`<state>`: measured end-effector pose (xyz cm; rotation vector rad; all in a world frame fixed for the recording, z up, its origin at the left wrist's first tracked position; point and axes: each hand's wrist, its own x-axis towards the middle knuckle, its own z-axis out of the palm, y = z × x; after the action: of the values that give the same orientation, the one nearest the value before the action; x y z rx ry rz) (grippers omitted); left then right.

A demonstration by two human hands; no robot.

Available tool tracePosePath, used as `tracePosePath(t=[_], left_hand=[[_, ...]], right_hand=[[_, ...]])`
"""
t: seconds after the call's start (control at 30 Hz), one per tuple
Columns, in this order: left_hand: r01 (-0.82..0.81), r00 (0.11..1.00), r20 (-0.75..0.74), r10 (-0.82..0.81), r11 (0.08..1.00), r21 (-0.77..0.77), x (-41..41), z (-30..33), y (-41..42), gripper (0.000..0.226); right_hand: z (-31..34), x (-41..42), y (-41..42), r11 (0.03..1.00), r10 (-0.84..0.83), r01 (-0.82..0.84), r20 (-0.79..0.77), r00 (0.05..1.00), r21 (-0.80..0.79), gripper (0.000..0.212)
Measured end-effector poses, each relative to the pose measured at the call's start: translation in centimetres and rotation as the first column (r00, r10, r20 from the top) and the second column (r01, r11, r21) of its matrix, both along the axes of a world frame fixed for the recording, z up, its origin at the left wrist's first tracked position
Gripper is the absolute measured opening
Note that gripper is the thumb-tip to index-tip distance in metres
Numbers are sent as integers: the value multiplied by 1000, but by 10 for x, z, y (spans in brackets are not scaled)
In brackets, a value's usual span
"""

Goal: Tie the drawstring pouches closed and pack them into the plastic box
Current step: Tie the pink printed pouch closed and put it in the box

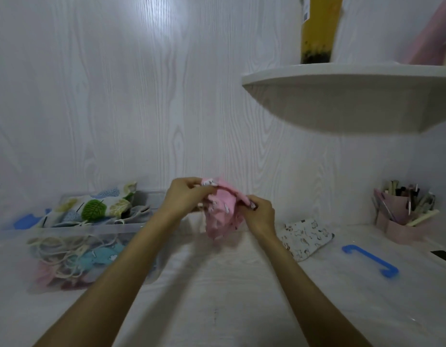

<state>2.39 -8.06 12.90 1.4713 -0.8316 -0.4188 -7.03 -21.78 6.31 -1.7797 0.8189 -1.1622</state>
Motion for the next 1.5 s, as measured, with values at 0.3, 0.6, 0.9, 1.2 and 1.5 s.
tracePosePath(t=[0.3,0.6,0.9,1.2,1.5], left_hand=[[177,880,-438,-186,982,-62,11,-39,-17,7],[226,956,-201,-214,973,38,15,-36,-16,20],[241,940,246,-237,970,16,13,-17,11,36],[271,928,279,-246,961,-55,-7,-12,5,28],[-28,948,294,-118,893,449,0,-24,1,60]], right_hand=[[14,-36,-38,948,233,-319,-687,689,1,57],[61,-52,11,789,370,-568,-560,742,-232,62],[67,-67,14,813,309,-580,-808,502,-50,45],[47,-44,14,788,483,-611,-543,687,-73,14],[42,-45,4,844,535,-519,-150,831,134,13]])
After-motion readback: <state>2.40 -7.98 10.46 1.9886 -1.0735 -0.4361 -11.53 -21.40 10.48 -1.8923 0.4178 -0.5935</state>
